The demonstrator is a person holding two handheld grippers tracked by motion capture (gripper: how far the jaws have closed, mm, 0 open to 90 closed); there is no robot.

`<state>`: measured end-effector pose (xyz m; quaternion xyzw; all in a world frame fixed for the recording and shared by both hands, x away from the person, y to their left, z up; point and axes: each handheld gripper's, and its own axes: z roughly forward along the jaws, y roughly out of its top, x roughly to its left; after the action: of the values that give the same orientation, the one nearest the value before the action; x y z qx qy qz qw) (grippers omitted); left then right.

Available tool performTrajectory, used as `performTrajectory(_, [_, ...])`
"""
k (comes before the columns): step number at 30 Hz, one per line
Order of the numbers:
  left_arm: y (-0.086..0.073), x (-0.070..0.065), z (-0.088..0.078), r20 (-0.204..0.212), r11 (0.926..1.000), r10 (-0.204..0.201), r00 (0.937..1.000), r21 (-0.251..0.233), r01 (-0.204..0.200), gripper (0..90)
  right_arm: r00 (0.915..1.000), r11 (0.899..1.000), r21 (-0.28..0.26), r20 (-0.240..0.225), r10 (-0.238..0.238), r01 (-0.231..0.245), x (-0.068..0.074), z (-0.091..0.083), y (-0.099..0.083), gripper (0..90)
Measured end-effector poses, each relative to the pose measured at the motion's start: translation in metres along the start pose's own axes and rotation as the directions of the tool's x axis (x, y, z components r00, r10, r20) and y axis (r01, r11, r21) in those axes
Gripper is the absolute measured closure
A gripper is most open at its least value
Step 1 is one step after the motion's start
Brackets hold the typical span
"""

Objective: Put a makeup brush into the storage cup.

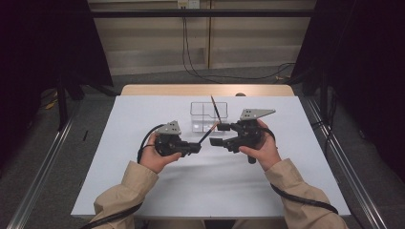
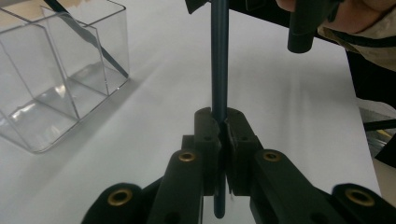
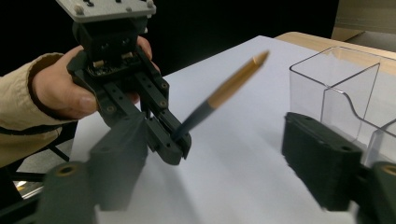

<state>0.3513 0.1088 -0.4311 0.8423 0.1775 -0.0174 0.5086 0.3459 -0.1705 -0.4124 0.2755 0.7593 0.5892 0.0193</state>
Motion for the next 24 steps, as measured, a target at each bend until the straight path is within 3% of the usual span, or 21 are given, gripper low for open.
performTrajectory(6, [0.004,-0.003,0.006,0.002,0.9999,0.01,0.9999,-0.004,-0.01,85.3,1.0,1.0,0.015,0.0,-0.007,0.007,-0.001,-0.002,0.0,51.3])
performTrajectory(12, [0.003,-0.004,0.011,0.011,1.0,0.005,0.9999,-0.007,-0.005,85.2,1.0,1.0,0.02,-0.006,-0.006,0.006,-0.001,-0.002,0.0,68.1])
performTrajectory(24, [0.002,-0.005,0.016,0.027,0.9998,-0.007,0.9996,-0.018,0.008,85.1,0.998,0.999,0.01,-0.049,0.04,-0.039,-0.001,0.001,0.005,78.0])
